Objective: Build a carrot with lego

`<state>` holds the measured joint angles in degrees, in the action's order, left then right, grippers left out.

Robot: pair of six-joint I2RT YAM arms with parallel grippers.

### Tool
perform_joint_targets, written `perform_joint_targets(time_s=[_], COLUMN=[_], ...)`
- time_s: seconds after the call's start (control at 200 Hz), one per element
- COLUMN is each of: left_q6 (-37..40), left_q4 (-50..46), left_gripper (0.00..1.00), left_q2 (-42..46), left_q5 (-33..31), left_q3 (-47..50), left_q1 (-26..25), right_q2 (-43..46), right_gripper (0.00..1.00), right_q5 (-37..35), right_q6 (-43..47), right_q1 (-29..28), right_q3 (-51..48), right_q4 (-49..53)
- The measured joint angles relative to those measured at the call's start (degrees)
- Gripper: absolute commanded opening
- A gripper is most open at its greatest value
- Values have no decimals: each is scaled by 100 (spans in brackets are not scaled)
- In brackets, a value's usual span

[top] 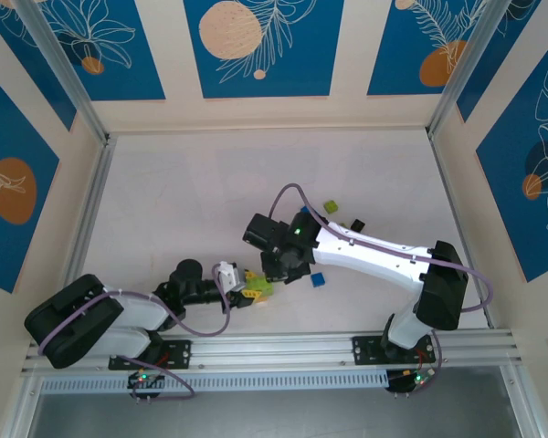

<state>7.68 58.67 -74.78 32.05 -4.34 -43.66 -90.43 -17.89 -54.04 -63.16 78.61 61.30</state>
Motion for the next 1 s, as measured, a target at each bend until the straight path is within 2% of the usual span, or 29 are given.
perform_joint_targets(time_s=[1.0], left_q6=[-2], left_q4=[-42], left_gripper=[32], left_q2=[-83], left_q5=[-9], left_q3=[-94], left_q1=[-2], right_q2=[-131], right_gripper=[30], right_q5=[131], right_q6=[-153], right_q1=[-96], right_q3=[-127], right_q4=[-369])
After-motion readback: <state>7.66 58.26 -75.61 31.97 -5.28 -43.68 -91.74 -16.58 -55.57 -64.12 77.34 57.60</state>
